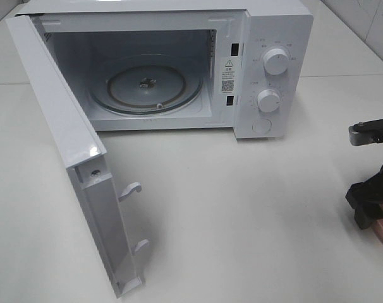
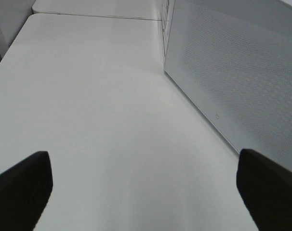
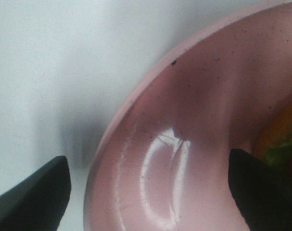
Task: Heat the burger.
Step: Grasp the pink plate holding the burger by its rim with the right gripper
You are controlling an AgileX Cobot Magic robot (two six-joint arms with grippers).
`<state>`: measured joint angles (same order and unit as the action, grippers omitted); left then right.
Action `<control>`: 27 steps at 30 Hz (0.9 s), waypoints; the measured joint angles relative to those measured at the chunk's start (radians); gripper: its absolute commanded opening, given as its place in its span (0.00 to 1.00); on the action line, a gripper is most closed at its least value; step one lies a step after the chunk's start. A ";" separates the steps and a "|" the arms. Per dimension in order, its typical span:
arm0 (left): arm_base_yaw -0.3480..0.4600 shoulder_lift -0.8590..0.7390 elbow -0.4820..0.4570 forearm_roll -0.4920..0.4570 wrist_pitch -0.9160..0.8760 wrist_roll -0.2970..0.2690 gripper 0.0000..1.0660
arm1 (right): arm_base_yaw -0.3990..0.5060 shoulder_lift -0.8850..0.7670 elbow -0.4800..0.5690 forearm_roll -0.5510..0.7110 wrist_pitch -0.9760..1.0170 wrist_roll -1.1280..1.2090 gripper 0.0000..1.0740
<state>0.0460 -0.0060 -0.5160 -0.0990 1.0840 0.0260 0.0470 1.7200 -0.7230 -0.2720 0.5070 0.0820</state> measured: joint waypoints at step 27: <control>0.000 0.000 0.000 0.000 0.000 0.000 0.90 | 0.000 0.055 0.011 -0.001 -0.042 0.026 0.31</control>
<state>0.0460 -0.0060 -0.5160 -0.0990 1.0840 0.0260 0.0470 1.7750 -0.7120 -0.2730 0.4650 0.1080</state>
